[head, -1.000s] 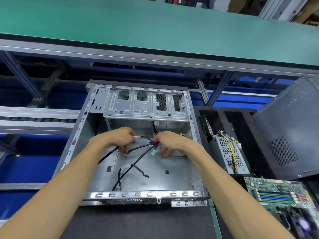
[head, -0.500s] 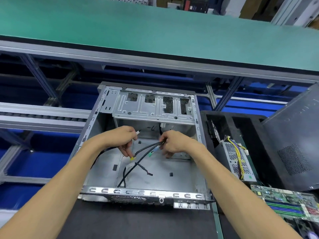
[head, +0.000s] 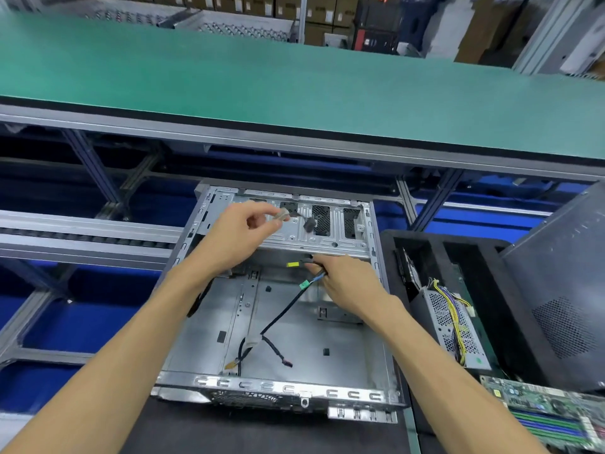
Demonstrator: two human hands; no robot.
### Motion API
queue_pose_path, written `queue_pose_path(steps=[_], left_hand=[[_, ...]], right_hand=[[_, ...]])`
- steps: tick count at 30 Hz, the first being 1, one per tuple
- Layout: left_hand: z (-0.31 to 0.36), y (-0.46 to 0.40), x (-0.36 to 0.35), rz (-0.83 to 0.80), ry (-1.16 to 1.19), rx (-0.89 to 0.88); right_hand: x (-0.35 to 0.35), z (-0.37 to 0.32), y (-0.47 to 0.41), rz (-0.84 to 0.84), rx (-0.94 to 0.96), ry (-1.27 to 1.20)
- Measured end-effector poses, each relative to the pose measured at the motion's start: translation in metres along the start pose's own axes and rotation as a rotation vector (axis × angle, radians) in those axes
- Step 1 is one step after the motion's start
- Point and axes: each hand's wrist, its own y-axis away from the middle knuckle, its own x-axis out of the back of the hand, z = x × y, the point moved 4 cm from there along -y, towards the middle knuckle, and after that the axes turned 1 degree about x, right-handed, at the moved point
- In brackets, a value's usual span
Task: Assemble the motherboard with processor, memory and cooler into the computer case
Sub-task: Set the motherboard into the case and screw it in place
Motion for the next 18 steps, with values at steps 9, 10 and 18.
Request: queue_pose_path(steps=[9,10,18], left_hand=[[0.015,-0.02,-0.014,-0.072,0.229,0.129],[0.017,-0.022,-0.016,-0.071,0.225,0.125],[0.05,-0.045,-0.029,-0.002,0.447,0.09]], right_hand=[[0.023,0.005,0.006,0.254,-0.043,-0.135],[0.024,0.007,0.006,0.257,-0.064,-0.193],[0.03,0.012,0.004,0.193,0.008,-0.17]])
